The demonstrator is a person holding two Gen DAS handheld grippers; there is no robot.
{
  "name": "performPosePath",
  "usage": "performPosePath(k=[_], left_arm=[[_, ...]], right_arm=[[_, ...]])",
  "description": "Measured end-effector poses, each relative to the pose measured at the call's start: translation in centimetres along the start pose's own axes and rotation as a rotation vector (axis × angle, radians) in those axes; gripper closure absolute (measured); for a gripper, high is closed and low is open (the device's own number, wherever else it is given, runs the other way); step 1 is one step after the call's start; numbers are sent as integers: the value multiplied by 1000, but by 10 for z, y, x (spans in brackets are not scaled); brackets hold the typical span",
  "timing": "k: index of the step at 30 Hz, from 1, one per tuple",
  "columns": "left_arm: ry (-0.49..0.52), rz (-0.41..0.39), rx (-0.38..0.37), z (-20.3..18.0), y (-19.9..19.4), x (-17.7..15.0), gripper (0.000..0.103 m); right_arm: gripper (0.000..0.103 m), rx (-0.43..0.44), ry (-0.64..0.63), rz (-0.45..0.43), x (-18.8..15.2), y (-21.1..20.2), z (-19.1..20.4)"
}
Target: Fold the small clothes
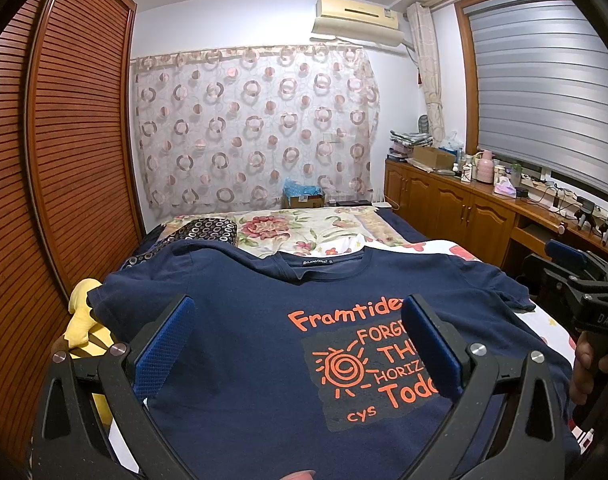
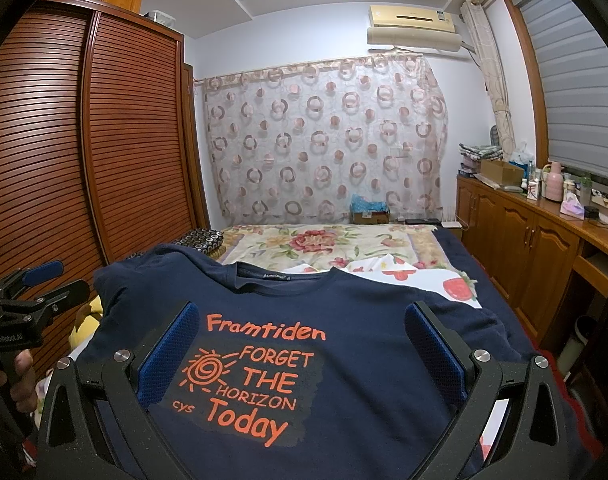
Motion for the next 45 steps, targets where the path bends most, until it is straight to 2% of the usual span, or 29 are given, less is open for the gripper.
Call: performPosePath(k=[23, 30, 45], left_arm=[[2, 0, 2, 0, 1, -1, 0], [-12, 34, 9, 9, -3, 0, 0], [-67, 167, 16, 83, 31, -47, 0]], right_arm=[[1, 7, 0, 1, 1, -1, 1], [1, 26, -1, 19, -1, 5, 0], [1, 87, -44, 124, -4, 44, 9]])
Point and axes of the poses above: each gripper's, at about its wrist camera, not at the fingertips, and y roughly the way its jaws point, z to its left, x to its top, the point moved 7 cm from there along y, roughly the way its jaws point, and after that the axes turned 5 degrees about y, right-handed, at the moved point
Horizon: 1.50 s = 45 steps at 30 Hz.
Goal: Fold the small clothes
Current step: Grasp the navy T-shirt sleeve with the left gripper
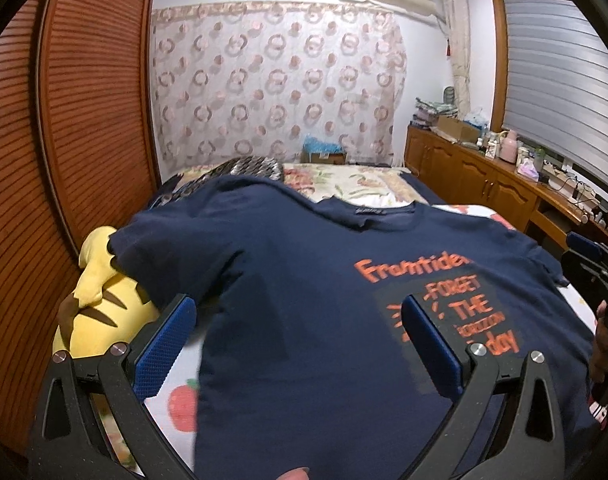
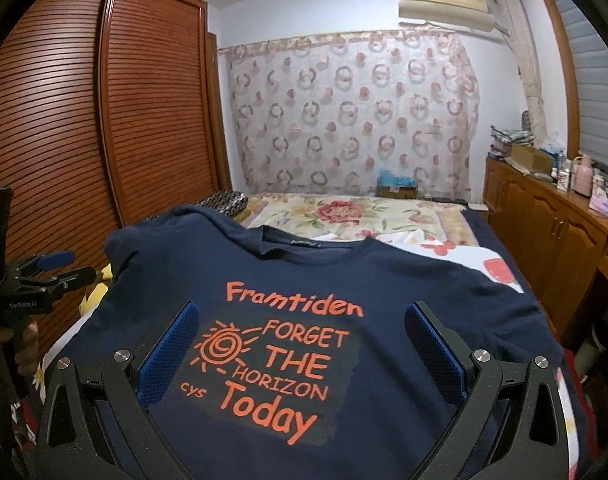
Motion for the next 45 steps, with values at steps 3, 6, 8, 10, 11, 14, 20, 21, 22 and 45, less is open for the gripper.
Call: performPosePath(k=[3, 6, 8, 10, 11, 14, 20, 21, 22, 45], left_arm=[[6, 16, 4, 16, 4, -7, 0], [0, 35, 21, 40, 9, -16, 2], [-15, 45, 21, 51, 13, -19, 4], [-33, 73, 23, 67, 20, -25, 6], [-39, 82, 25, 72, 24, -27, 8], [-69, 111, 1, 86, 36, -32, 15], [-132, 183, -61, 102, 72, -42, 38], [-129, 194, -62, 103, 74, -44, 39], [-122, 212, -61, 103, 80, -47, 40], [-17, 148, 35, 108, 63, -15, 96]], right_arm=[[1, 19, -13, 25, 2, 12, 0], [1, 27, -32, 42, 6, 22, 0], [1, 41, -42, 50, 8, 27, 1], [1, 47, -57, 56, 7, 32, 2], [1, 49, -65, 62, 8, 35, 2], [1, 65, -73, 80, 8, 39, 2], [1, 86, -101, 97, 8, 44, 1], [1, 89, -102, 100, 8, 44, 1], [1, 90, -104, 102, 7, 45, 2], [18, 245, -189, 240, 6, 96, 45]])
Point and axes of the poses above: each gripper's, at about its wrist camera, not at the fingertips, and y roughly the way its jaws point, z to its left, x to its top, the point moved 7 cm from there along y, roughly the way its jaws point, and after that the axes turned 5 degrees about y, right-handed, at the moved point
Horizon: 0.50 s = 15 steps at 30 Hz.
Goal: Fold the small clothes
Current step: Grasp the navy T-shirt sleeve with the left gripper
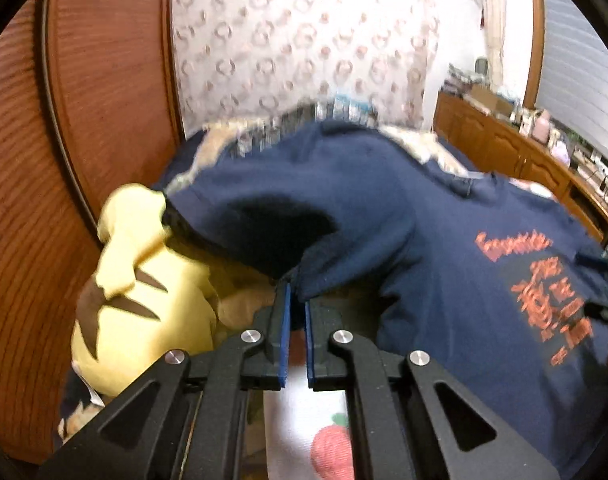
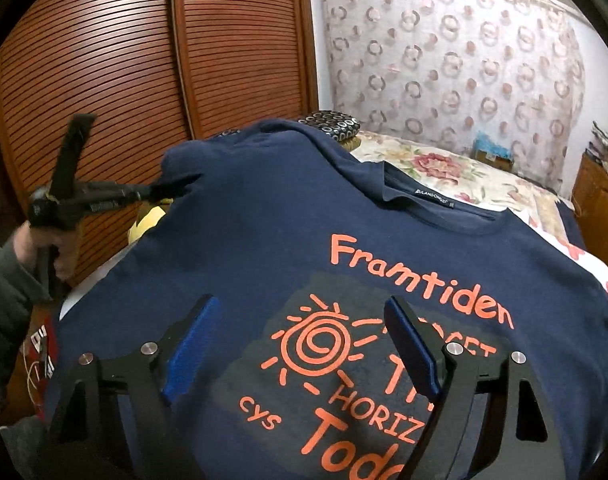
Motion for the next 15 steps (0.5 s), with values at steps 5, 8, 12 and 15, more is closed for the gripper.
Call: performPosePath(k=[5, 8, 12, 15], left_arm=[[48, -88, -8, -15, -26, 41, 96], [99, -107, -19, -32, -28, 59, 96], [171, -90, -41, -64, -22, 73, 96], [218, -64, -73, -93, -22, 71, 87]], right_arm=[[18, -22, 34, -13, -4, -7, -15], [18, -35, 57, -26, -3, -14, -25], [18, -50, 81, -45, -4, -21, -36], [17, -52, 97, -51, -8, -23, -38]])
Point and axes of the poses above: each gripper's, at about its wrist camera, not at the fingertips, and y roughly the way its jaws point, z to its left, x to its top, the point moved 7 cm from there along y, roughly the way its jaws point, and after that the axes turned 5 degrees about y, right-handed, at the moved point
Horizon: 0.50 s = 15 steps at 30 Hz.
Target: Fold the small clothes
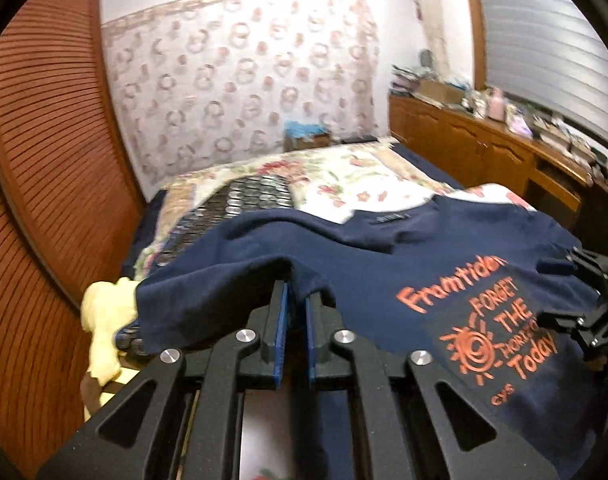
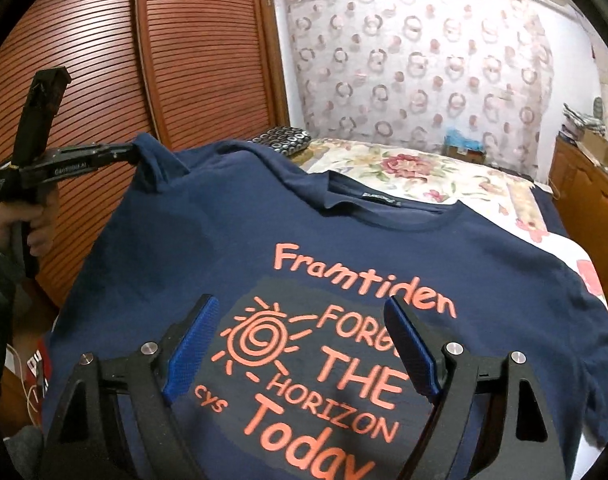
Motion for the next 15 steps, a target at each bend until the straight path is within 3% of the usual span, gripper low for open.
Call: performPosePath(k=[1, 3, 9, 15], left_arm=[[12, 3, -25, -10, 0, -1, 82], [31, -2, -72, -27, -3, -4, 53], [47, -22, -122, -46, -24, -8, 22], [-3, -56, -72, -31, -43, -14, 21]], right_arm=[[17, -1, 3, 1, -1, 1, 0], [18, -5, 10, 5, -3, 3, -1], [17, -9, 24, 10, -5, 4, 2], [18, 11, -1, 6, 5, 6, 8]])
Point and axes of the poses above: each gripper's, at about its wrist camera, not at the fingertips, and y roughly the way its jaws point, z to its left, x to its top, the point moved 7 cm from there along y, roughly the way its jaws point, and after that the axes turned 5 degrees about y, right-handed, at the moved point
